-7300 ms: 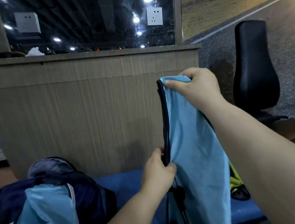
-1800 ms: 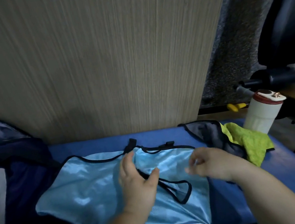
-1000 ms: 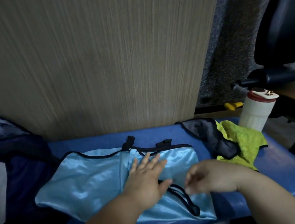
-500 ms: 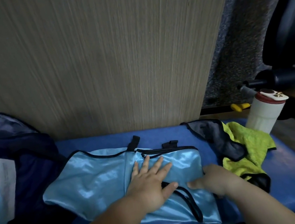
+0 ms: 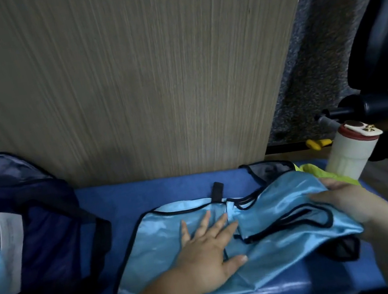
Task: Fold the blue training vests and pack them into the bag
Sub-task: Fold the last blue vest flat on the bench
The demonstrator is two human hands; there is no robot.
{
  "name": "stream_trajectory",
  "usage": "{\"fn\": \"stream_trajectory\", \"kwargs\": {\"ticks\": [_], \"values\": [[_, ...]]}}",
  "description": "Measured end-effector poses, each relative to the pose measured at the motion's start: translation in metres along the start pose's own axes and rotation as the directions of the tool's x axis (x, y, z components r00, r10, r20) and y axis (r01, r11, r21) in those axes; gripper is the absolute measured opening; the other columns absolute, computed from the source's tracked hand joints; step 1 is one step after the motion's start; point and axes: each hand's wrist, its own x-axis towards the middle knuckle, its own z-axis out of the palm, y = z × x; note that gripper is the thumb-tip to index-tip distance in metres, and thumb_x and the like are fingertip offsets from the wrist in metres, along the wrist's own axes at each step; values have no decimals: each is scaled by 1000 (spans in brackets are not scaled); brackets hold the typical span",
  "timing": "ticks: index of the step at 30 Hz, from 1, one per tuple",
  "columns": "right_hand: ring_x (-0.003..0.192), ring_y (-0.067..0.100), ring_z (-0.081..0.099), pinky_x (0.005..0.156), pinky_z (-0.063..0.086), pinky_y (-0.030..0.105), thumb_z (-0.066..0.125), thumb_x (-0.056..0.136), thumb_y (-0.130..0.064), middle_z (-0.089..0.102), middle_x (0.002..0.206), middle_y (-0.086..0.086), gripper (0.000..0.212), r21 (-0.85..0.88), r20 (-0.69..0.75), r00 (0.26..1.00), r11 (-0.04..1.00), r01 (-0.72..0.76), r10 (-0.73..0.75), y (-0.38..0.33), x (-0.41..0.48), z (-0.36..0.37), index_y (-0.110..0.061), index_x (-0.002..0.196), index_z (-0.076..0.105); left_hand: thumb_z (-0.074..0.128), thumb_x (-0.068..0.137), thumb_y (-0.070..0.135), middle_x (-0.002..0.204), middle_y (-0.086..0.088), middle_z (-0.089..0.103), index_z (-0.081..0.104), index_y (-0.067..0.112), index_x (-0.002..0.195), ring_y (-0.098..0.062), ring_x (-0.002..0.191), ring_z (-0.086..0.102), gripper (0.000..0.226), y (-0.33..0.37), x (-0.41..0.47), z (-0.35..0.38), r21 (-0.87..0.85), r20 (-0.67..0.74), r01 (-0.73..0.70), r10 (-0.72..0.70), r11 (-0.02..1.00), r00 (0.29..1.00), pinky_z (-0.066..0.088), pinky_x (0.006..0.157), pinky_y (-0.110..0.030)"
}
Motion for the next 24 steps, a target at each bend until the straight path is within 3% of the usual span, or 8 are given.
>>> {"fn": "stream_trajectory", "kwargs": {"ticks": [3,8,10,12,14,18,21,24], "values": [[98,51,65,95,47,60,45,94,10,68,106,31,32,-21,-14,1000,1000,7,-7,-2,-4,-12,1,119,62,25,90,74,159,21,-15,-6,48,151,-10,146,-24,73,1,3,0,-22,9,16,-15,1000,1000,-18,112,-62],[92,46,64,74,56,46,52,91,3,68,105,32,29,56,-27,998,997,51,-49,-24,-1,-6,0,117,65,23,94,70,157,23,-16,-4,47,151,-6,147,-16,67,-3,4,-8,-142,14,65,-64,988,998,-16,115,-56],[94,46,62,73,57,45,56,86,-1,66,109,33,36,99,48,996,993,66,-71,-31,1,10,1,121,61,26,95,66,160,23,-4,3,49,151,-5,148,-6,63,-8,1,-12,-296,-30,66,-79,953,996,-11,118,-49],[88,41,65,78,55,44,55,89,2,67,104,31,33,58,81,992,995,87,-92,-32,3,38,1,121,60,33,97,61,157,19,21,23,45,149,-6,144,17,56,-14,-3,-17,-594,-110,83,-183,800,977,8,118,-34],[73,26,67,66,54,23,53,93,3,69,93,19,30,-101,81,991,988,117,-109,-27,3,76,-4,120,60,33,92,70,147,17,39,40,38,144,-3,135,33,62,-26,-5,-21,-833,-119,92,-338,546,934,22,109,-25],[70,12,63,62,49,19,54,93,-17,69,108,6,52,-281,193,977,949,146,-93,-6,1,149,-30,142,46,33,61,98,138,14,52,56,38,124,-8,129,46,90,-52,-7,-25,-976,-115,1,-524,217,844,29,114,-37],[79,4,59,70,52,13,53,99,-21,55,123,-7,65,-394,356,932,894,212,-65,9,-14,185,-34,154,21,36,52,101,139,11,52,50,30,136,-9,129,47,110,-62,-13,-30,-987,-131,-52,-588,150,798,29,116,-39],[96,17,69,89,57,35,61,95,-19,46,134,-10,92,-245,562,826,963,114,46,29,-16,202,-37,154,-6,39,62,95,146,7,45,42,21,143,-11,133,43,109,-63,-17,-38,-977,-152,-31,-589,211,794,26,118,-38]]}}
